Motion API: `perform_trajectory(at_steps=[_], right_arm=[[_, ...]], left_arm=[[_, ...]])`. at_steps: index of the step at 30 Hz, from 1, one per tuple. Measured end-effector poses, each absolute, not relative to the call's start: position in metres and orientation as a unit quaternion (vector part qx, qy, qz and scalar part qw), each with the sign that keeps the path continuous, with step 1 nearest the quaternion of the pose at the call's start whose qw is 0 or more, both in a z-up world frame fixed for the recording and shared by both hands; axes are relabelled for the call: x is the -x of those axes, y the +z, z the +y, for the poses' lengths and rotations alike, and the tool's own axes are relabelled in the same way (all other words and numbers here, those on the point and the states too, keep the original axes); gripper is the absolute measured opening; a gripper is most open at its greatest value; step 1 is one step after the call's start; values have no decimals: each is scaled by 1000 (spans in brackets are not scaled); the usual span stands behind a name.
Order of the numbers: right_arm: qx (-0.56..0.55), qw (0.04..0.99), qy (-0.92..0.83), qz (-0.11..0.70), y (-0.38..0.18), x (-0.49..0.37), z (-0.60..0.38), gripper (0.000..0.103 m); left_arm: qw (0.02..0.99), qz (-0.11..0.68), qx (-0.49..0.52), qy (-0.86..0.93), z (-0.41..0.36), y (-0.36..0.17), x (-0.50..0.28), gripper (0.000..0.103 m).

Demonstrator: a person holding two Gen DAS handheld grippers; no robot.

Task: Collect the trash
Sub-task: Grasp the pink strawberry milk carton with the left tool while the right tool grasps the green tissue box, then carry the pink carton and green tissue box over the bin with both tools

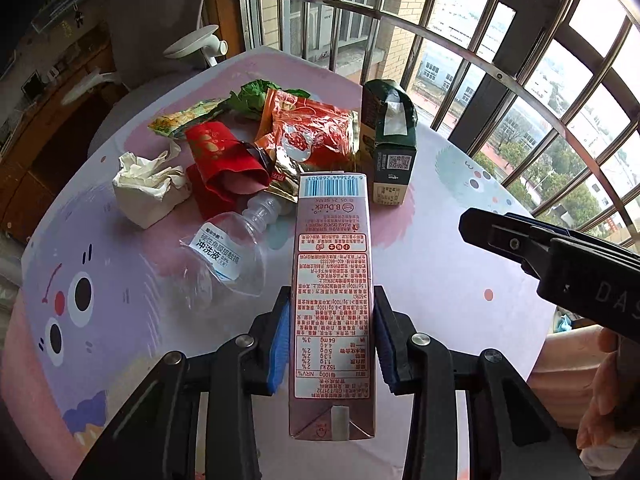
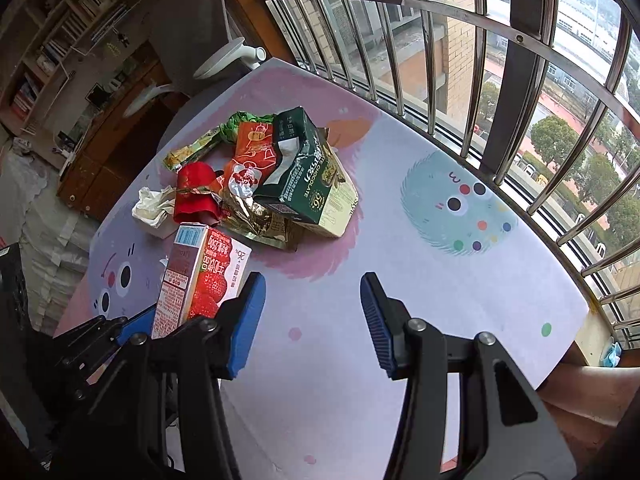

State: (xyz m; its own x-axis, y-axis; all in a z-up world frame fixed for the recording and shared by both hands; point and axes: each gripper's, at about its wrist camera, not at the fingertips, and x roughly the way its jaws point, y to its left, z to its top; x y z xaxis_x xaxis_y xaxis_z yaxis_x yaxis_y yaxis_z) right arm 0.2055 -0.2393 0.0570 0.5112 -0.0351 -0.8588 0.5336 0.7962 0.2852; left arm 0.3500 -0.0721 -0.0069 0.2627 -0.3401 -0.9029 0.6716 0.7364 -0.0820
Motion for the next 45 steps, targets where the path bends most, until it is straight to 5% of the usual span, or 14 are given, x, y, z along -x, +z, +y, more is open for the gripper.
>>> perform_trajectory(at_steps=[21, 23, 24, 34, 45], right_arm=[[-217, 788, -261, 513, 28, -338, -278, 51], [-226, 787, -254, 515, 23, -337, -280, 35], [-221, 788, -254, 516, 23, -336, -278, 35], [-196, 815, -184, 514, 46, -265, -258, 33], [-161, 849, -32, 503, 88, -131, -263, 33]], left_arm=[[818, 510, -105, -246, -47, 18, -437, 36], [817, 511, -107, -244, -45, 16, -434, 36], [817, 512, -107, -243, -44, 15, -431, 36], [820, 521, -101, -215, -36, 22, -386, 36], [845, 518, -46, -123, -27, 49, -251, 36]])
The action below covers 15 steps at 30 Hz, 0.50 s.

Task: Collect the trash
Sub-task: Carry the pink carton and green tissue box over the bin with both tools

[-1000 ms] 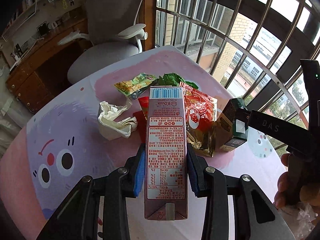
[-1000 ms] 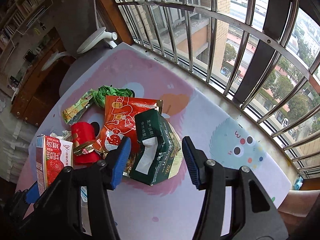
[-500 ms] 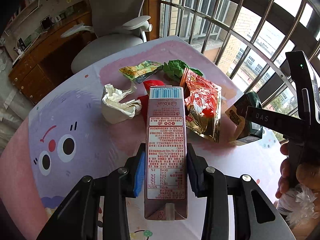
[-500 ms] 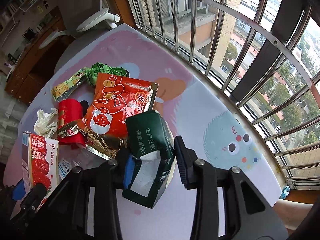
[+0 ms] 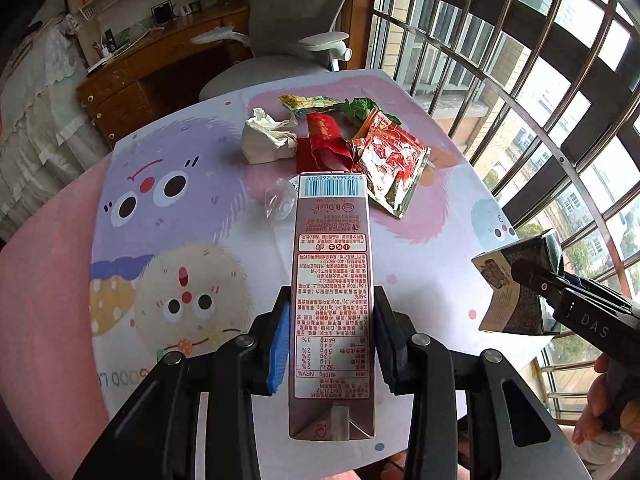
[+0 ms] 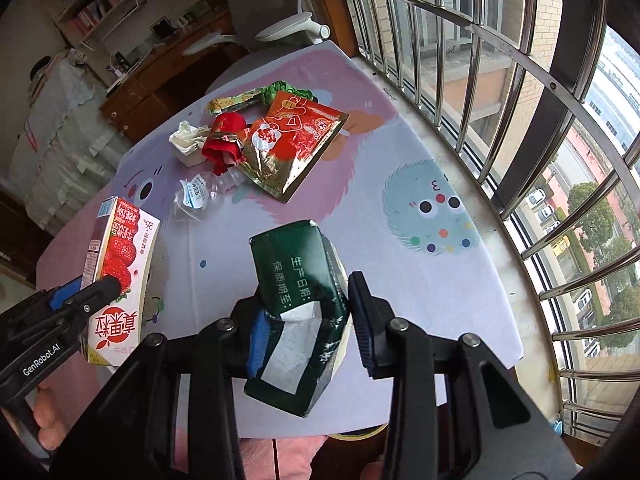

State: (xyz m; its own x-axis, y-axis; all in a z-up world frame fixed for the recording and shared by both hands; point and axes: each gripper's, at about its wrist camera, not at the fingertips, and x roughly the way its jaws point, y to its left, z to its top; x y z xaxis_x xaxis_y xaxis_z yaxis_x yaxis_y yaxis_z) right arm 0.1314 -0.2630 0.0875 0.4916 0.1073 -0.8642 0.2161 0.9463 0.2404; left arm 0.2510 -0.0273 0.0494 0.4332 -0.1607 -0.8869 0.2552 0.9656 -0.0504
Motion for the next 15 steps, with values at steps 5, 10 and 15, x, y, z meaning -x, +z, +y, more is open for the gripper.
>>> perform_trajectory(at_steps=[5, 10, 15], right_arm=[[-134, 856, 26, 498, 104, -67, -276, 33], [-116, 853, 66, 505, 108, -9, -283, 33], [-117, 837, 101, 524, 95, 32, -276, 33]], left_arm=[[851, 518, -15, -85, -34, 51, -164, 36], [846, 528, 0, -68, -45, 44, -87, 36], [843, 535, -14, -60, -51, 44, -34, 36]])
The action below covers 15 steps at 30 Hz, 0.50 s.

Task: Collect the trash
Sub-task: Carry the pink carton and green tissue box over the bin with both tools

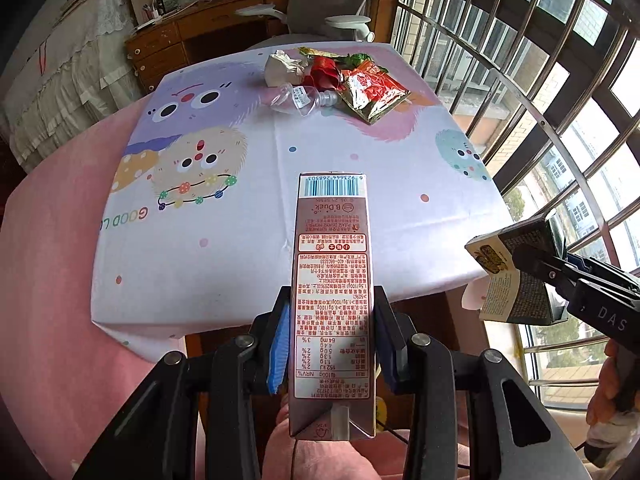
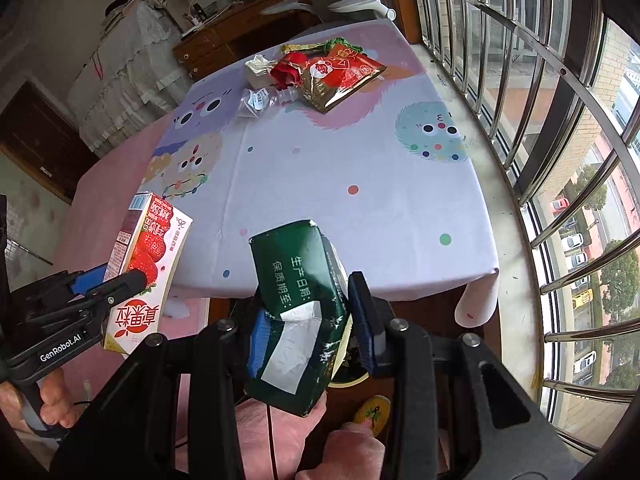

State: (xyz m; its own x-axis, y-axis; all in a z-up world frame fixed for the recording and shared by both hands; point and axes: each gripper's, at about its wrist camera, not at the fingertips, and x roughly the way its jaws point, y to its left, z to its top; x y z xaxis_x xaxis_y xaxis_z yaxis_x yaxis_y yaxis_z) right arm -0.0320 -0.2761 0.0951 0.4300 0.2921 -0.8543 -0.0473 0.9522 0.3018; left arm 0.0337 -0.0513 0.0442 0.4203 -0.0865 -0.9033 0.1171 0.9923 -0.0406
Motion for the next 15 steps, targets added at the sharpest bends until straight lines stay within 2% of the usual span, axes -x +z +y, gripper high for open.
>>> perform_trajectory(at_steps=[9, 15], right_arm=[[-119, 801, 127, 573, 49, 71, -242, 33], [-112, 768, 110, 621, -16, 85, -216, 33]], left_arm=[[813, 577, -20, -74, -45, 12, 20, 36], [783, 614, -15, -101, -40, -40, 44, 36]])
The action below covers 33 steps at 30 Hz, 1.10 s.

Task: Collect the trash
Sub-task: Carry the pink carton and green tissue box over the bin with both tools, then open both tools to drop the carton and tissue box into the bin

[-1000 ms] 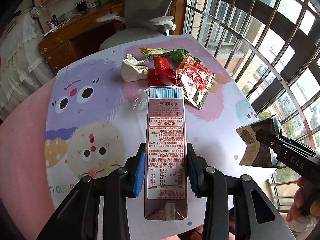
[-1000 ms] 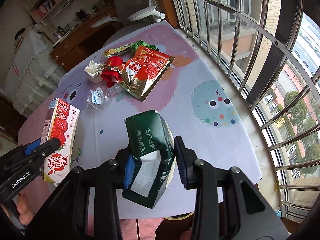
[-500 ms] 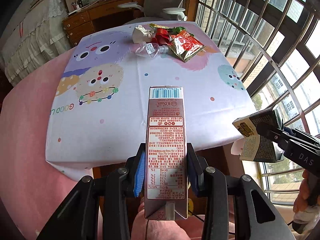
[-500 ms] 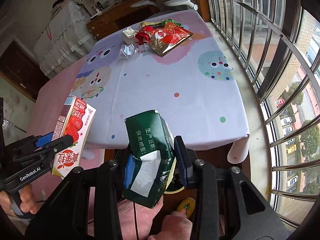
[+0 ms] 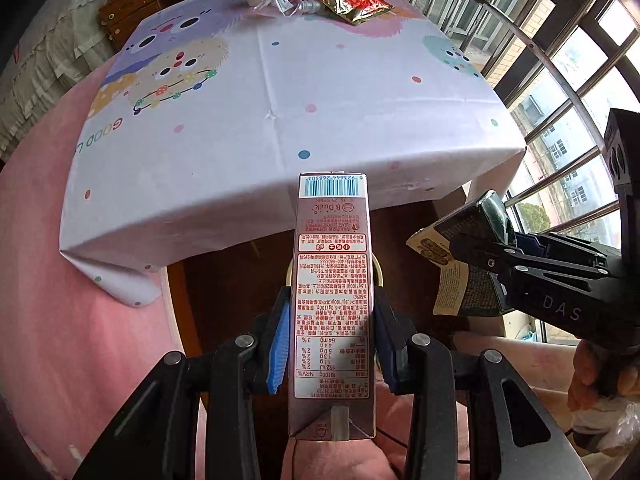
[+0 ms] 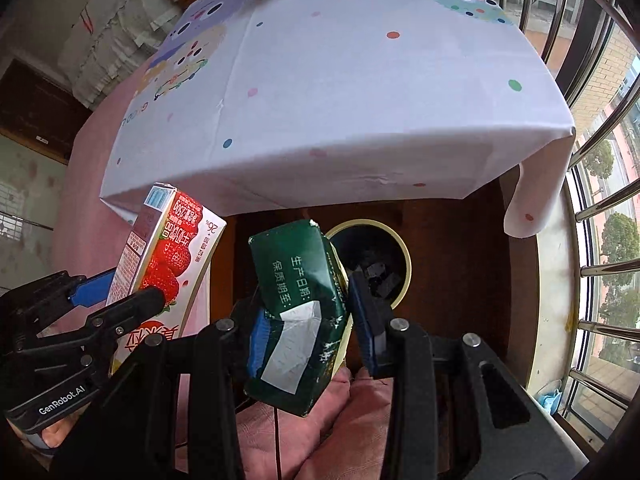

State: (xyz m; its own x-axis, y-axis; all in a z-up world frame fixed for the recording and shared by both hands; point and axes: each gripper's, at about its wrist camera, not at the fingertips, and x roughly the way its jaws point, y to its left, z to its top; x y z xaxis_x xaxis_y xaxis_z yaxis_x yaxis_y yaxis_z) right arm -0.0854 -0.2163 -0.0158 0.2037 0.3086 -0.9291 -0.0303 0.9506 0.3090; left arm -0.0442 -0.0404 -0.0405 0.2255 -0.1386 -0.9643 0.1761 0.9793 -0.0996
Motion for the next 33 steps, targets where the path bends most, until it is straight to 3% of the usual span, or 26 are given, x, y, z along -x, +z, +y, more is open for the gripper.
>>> perform_trajectory(at_steps=[16, 18, 19, 20, 21, 23, 33], right_arm=[[-137, 731, 14, 669, -235, 88, -206, 35], [-137, 726, 9, 674, -252, 87, -207, 39], [-136, 724, 9, 676, -259, 87, -206, 50], [-136, 723, 9, 677, -266, 87, -206, 61], [-135, 724, 7, 677, -271, 87, -206, 61], [-135, 722, 2, 678, -277, 84, -206, 61], [-139, 731, 3, 668, -254, 85, -208, 61]], left_arm=[[743, 659, -8, -121, -44, -242, 35, 38], [743, 658, -14, -119, -46, -256, 34, 43], [743, 659, -16, -118, -46, -262, 33, 46], [741, 661, -15, -118, -46, -268, 30, 58], [740, 662, -13, -118, -45, -273, 30, 73], [742, 661, -13, -110, -41, -278, 30, 86], [756, 648, -12, -91, -22, -269, 17, 87]])
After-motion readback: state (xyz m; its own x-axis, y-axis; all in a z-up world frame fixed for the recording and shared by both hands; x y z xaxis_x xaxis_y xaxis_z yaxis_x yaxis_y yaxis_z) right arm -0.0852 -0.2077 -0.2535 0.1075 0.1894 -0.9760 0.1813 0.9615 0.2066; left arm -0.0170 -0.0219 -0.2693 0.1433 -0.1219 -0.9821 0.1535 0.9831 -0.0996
